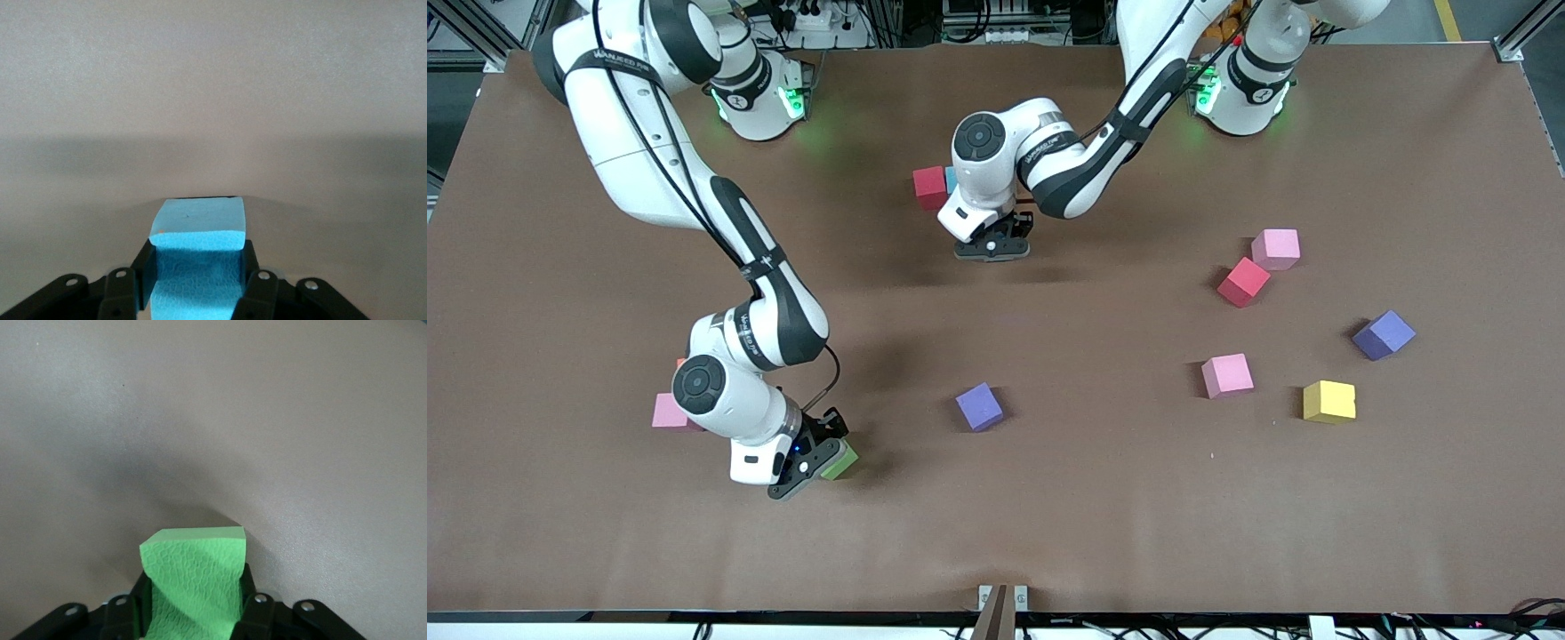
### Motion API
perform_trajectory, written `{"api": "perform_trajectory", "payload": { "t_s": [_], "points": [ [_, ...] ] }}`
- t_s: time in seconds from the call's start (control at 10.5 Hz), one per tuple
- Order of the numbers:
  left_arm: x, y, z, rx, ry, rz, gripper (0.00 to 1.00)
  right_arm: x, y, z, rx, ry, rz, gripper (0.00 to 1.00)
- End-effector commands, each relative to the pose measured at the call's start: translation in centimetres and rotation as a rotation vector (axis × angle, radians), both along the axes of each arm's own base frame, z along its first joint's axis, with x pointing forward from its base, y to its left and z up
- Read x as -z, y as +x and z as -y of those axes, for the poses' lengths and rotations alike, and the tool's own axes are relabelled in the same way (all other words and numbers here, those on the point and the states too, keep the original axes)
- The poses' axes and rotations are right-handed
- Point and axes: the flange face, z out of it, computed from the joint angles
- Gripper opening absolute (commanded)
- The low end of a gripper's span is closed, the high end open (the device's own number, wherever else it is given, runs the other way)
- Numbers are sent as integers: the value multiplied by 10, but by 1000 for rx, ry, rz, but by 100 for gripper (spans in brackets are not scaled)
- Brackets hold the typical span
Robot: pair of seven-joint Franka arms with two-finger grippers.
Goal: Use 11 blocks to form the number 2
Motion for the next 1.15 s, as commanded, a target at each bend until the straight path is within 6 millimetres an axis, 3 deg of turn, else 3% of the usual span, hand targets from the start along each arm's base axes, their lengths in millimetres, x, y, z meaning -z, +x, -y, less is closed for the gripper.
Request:
{"api": "perform_trajectory", "payload": {
  "t_s": [0.0,0.96,1.05],
  "points": [
    [-1,-3,2,-8,4,20,0,1,0,-7,37,59,-50,49],
    [6,-9,3,-7,-5,15,0,-14,-15,-48,148,52,-124,47],
    [6,-9,4,-8,-6,16,0,-14,-15,-44,157,41,-134,47]
  ]
}}
